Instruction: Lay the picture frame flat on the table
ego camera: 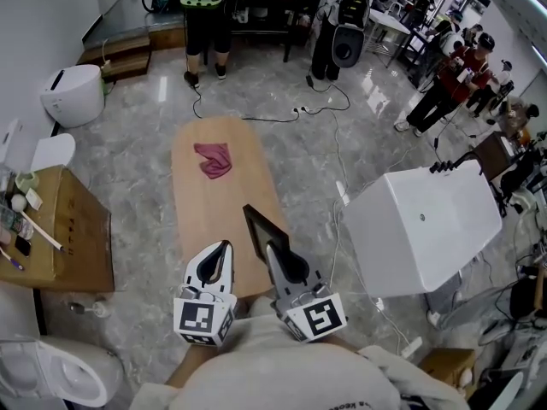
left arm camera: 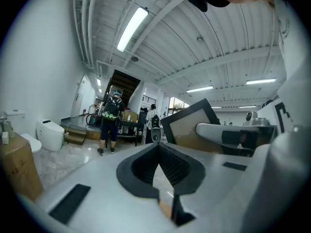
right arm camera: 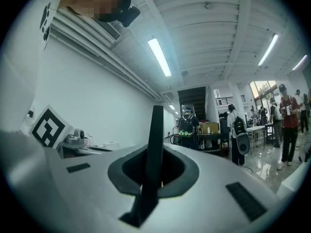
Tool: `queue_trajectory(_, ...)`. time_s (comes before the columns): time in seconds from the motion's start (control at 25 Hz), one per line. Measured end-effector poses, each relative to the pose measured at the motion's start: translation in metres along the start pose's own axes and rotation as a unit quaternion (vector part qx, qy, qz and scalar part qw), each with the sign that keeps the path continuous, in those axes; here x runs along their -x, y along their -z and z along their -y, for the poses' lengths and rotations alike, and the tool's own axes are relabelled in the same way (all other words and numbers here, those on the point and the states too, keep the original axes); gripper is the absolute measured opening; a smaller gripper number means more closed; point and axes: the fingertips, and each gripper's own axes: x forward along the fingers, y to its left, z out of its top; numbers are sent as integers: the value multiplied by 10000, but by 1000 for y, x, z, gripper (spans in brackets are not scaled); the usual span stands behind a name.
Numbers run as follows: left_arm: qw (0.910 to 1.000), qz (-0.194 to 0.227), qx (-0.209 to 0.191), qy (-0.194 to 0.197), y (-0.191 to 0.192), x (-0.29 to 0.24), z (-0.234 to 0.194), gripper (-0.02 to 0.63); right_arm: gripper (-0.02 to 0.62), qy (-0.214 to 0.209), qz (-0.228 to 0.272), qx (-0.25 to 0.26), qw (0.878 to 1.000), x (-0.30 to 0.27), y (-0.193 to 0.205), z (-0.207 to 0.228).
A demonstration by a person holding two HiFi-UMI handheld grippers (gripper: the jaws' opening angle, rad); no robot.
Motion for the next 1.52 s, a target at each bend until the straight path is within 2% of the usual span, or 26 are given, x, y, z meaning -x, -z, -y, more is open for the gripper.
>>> queue_trajectory(0.4, 9998, 48, 150, -140, -11, -23, 8, 8, 26, -201, -34, 48, 9998, -15, -15, 24)
queue_trajectory(0.68, 9996, 27, 209, -196, -8, -32, 11, 8, 26, -273, -108, 53, 9996, -16, -12, 32)
queue_trajectory(0.96, 9994, -16, 99, -329, -8, -28, 13, 8, 26, -390, -81, -45, 9992, -16, -6, 31)
queue_trajectory(1.36, 9992, -243, -184, -261, -7, -31, 23, 9, 26, -570, 115, -355, 9977, -15, -10, 38)
queue_trajectory(1.44, 9988, -287, -292, -252, -7, -32, 26, 23, 26, -650, 135, -426, 9969, -16, -10, 37)
queue_trajectory(1.52, 9989, -319, -286, -206, -6, -32, 28, 135, 26, -719, 138, -481, 9962, -16, -9, 35)
